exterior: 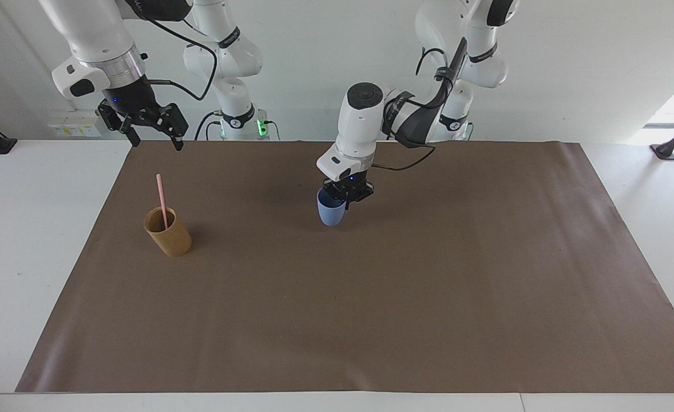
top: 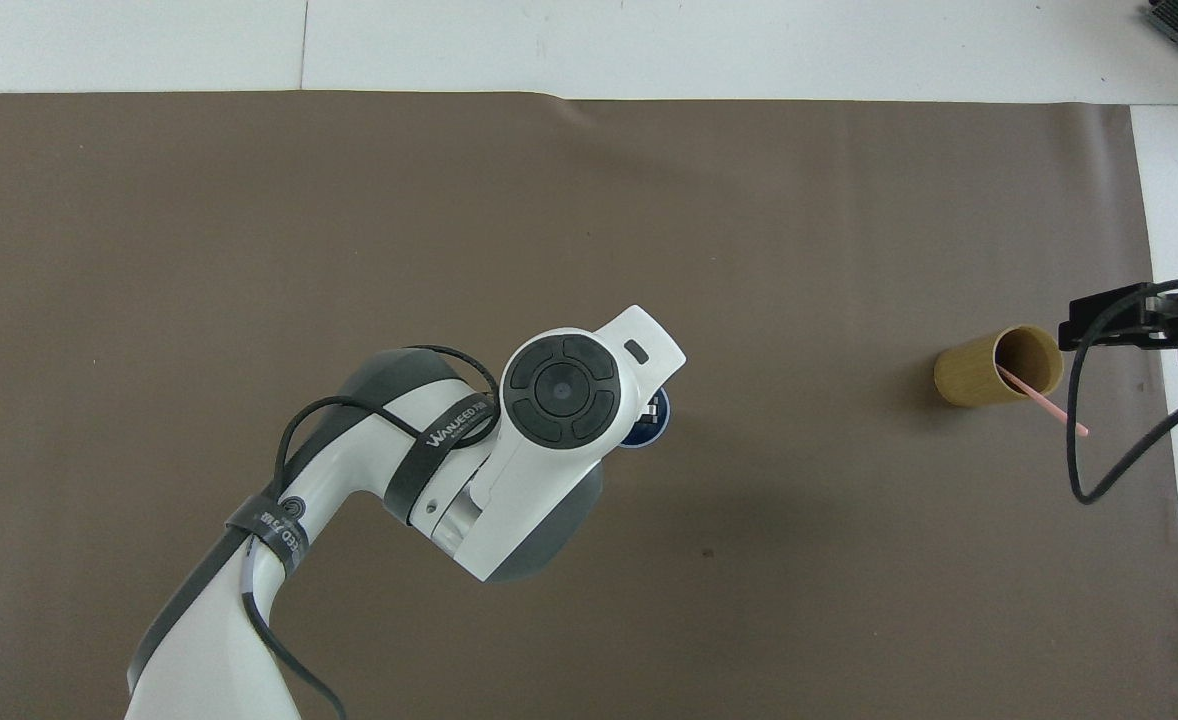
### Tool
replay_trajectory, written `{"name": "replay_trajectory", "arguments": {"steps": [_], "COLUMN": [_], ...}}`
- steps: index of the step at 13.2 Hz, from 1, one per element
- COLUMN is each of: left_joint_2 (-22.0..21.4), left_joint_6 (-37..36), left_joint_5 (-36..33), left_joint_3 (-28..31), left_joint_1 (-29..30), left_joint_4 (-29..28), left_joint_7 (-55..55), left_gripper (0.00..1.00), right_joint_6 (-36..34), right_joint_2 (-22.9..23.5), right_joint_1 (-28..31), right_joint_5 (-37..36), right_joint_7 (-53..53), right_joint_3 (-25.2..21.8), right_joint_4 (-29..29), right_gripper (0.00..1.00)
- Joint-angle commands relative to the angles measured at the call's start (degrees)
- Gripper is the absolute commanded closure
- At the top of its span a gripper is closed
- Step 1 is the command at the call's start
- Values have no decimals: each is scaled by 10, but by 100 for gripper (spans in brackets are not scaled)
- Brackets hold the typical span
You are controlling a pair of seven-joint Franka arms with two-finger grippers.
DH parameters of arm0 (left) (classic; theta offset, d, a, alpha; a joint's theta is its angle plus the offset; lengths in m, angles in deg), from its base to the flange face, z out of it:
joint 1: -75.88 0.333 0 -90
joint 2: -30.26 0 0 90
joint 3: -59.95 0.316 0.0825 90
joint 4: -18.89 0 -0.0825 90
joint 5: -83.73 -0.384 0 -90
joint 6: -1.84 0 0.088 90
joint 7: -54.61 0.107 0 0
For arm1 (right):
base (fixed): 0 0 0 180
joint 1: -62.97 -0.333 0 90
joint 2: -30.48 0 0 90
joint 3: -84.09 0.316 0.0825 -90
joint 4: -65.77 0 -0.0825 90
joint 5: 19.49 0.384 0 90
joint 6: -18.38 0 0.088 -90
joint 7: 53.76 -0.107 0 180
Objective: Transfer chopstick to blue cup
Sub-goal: 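Slide the blue cup with the left gripper toward the table center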
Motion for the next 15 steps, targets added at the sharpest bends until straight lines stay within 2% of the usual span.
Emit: {"name": "replay_trajectory", "arguments": {"steps": [1, 3, 15], "left_joint_2": [41, 66, 72], "left_joint_6": [8, 8, 26], "left_joint_5": [1, -1, 0], "left_joint_3": [11, 12, 12], "left_joint_1": [-31, -47, -42], "left_joint_4": [27, 48, 45], "left_joint_7": [-18, -32, -63], "left_gripper": [100, 100, 100], "right_joint_6": [11, 11, 4], "right_joint_2": [-9, -9, -14], "right_joint_1": [7, 7, 3], "right_joint_5": [5, 1, 1], "right_joint_7": [18, 17, 15], "right_joint_3": [1, 1, 1], "right_joint_4": [14, 15, 17], "right_gripper": [0, 0, 0]}}
